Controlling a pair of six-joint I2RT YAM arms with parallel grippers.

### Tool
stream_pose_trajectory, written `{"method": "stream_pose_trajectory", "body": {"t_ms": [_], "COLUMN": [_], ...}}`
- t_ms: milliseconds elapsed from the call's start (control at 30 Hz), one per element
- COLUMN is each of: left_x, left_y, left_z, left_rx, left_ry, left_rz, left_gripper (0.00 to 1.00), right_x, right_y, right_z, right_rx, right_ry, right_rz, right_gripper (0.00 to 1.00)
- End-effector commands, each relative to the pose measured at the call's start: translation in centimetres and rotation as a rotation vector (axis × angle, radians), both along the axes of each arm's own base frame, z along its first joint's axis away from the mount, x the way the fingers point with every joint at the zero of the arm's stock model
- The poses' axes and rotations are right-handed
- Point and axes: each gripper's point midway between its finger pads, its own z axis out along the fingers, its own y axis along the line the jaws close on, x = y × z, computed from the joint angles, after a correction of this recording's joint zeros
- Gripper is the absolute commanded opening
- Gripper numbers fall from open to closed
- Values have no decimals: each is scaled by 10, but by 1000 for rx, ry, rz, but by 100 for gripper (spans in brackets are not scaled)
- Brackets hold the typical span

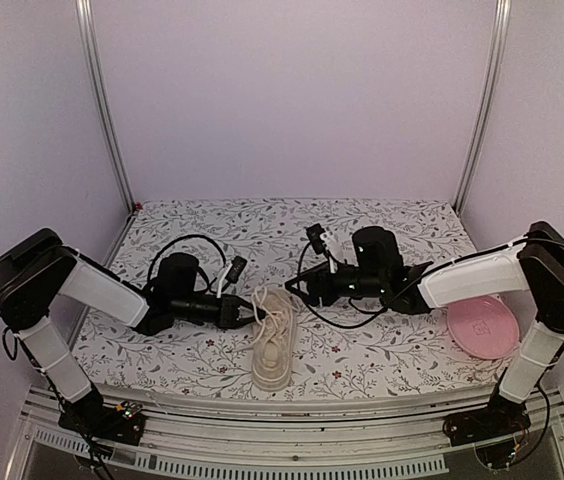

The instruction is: Tie the shoes

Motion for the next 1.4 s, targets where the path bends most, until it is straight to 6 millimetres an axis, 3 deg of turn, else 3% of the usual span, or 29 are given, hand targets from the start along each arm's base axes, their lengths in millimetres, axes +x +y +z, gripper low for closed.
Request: {"method": "stream_pose_trajectory", "body": {"t_ms": [0,367,500,567,667,733,833,967,1067,1233,1367], "left_x": [1,0,1,3,6,10,26,46,60,66,65], "left_y": [5,5,5,5,8,16,42,103,130,139,145], "left_z": [-1,-1,-1,0,0,-4,-18,-28,0,62,92], "left_rx": [18,25,32,38,70,124,329,690,820,878,943], "left_ry": [-8,-4,-7,-11,-25,-37,-93,-166,-270,-476,-624], "left_rz": [10,2,3,3,16,41,130,306,429,550,602], "left_gripper": [0,0,0,0,0,0,0,0,0,0,0], "right_x": [-2,23,25,19,22,23,23,14,0,-20,-27], "right_y": [10,38,50,52,57,50,30,3,-14,-35,-42], "right_z": [-23,-63,-72,-83,-77,-72,-60,-38,-41,-48,-53], "right_rx": [-53,-150,-157,-166,-152,-161,-185,-202,-233,-244,-245], "right_ry": [-8,-26,-24,-5,-21,-34,-59,-61,-17,56,83], "right_rz": [87,124,180,213,225,193,113,49,40,20,12], "right_gripper": [60,60,57,50,18,3,2,2,2,2,2]}}
